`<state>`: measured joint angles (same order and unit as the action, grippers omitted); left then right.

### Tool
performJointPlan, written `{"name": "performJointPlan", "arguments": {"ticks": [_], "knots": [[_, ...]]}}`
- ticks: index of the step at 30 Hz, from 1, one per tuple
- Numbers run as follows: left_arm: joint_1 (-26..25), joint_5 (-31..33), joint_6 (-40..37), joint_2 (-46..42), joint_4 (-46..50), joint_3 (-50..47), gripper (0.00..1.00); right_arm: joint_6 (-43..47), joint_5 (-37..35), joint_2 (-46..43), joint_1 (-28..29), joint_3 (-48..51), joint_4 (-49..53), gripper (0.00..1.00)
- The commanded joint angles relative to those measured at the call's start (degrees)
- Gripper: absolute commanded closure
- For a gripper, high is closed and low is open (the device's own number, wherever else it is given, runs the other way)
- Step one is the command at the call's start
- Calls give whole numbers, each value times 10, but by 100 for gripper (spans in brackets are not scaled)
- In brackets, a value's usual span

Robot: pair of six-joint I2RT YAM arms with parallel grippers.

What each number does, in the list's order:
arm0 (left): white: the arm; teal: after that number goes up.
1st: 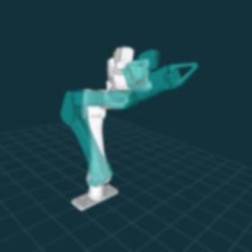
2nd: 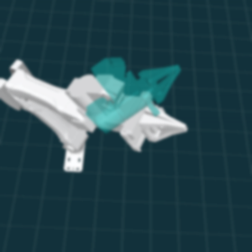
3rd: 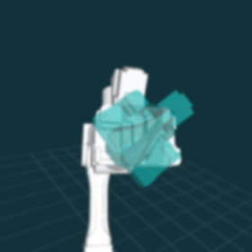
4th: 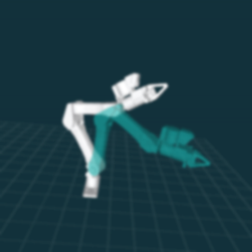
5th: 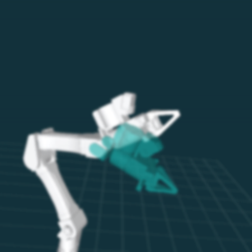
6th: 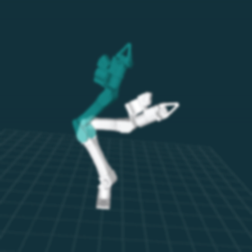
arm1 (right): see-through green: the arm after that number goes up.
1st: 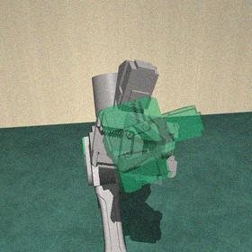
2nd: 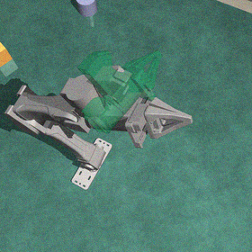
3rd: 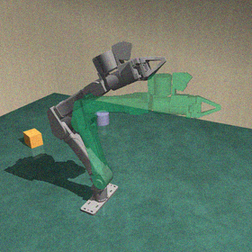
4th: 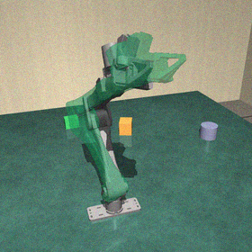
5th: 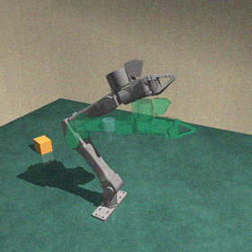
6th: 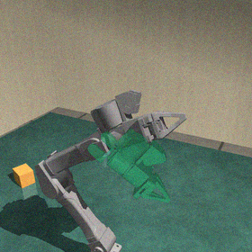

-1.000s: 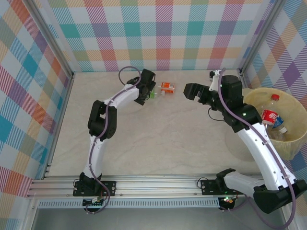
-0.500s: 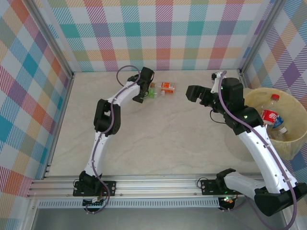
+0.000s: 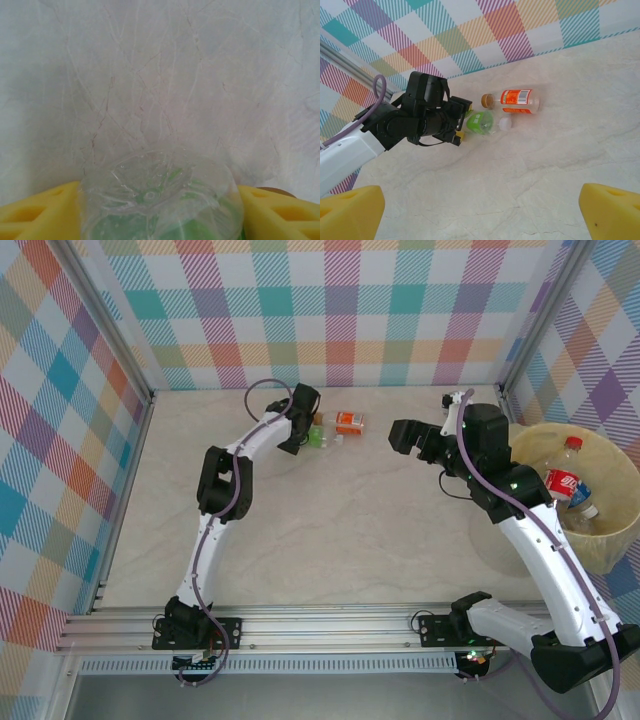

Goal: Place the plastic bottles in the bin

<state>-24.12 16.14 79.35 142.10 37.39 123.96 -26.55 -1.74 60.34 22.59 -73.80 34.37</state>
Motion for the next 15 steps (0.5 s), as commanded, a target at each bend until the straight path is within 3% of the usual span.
{"name": "performJointPlan", "arguments": {"ticks": [1, 5, 9, 15], "knots": [[10, 16, -73, -50, -11, -39, 35, 4, 4, 8, 4, 7, -5, 0], [11, 18, -140, -91, -28, -71, 38, -3, 25, 15, 4, 19, -22, 0], [10, -56, -264, -152, -154, -151, 39, -14, 55, 18, 4, 57, -62, 0], [8, -136, -355, -271, -287, -289, 43, -64, 117, 20, 4, 120, -120, 0]]}}
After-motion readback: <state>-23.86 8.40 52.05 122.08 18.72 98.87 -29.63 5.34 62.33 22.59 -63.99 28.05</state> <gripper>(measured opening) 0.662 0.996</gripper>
